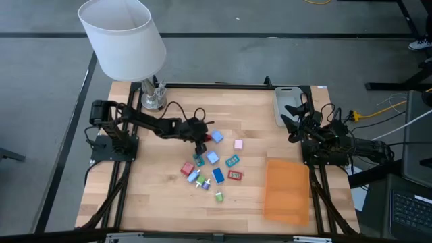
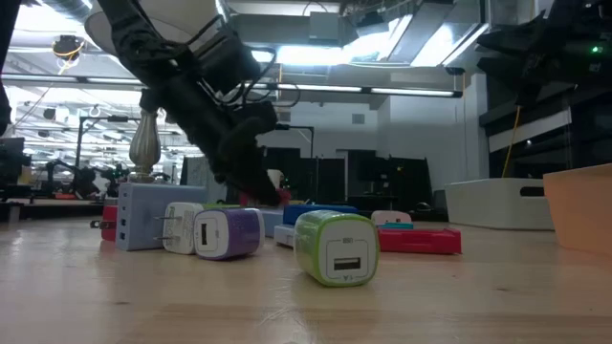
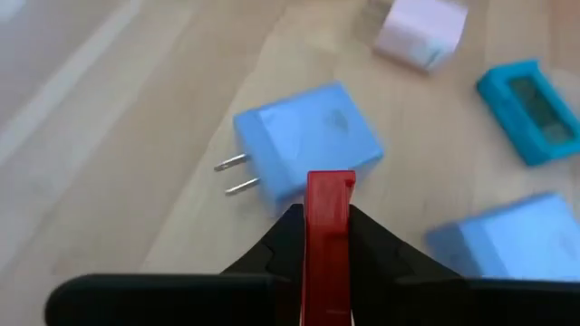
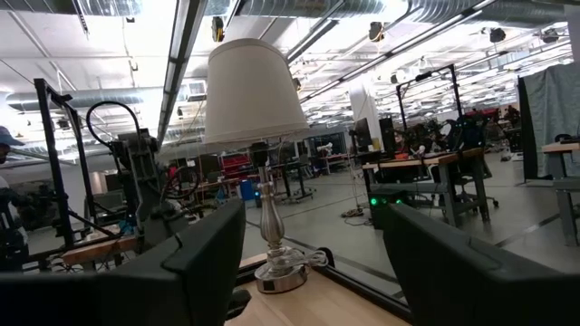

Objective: Pick & Place Office items
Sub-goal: Put the top red digital clock into the gray bin

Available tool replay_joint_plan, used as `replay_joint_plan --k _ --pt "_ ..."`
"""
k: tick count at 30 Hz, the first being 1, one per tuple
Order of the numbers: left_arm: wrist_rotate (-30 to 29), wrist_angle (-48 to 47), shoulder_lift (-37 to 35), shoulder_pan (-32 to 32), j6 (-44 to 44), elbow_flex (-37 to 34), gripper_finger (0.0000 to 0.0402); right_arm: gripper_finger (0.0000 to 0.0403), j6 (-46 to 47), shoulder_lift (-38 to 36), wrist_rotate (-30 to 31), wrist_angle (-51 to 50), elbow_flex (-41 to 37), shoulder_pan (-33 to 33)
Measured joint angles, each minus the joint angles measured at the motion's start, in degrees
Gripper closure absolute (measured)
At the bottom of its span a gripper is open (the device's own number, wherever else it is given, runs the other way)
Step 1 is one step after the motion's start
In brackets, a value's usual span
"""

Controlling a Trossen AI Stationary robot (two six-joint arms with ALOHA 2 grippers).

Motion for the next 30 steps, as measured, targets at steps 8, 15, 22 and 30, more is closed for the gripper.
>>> replay_joint_plan --k 8,15,22,30 --pt "0.3 1.7 0.0 3.4 3.4 1.8 0.0358 0.0142 0.0 0.0 -0.5 0.0 0.0 0.0" --pt "0.4 1.7 -0.1 4.2 9.3 9.3 0.0358 0.0142 0.0 0.0 -0.5 0.0 0.0 0.0" --pt "1.4 -0.3 -0.1 4.1 16.3 18.5 0.0358 0.0142 -0.5 0.0 -1.0 2.0 0.0 0.0" --pt "2.6 -0.5 3.1 6.1 19.4 25.9 0.0358 0.0142 -1.9 0.0 -9.1 6.0 1.9 0.0"
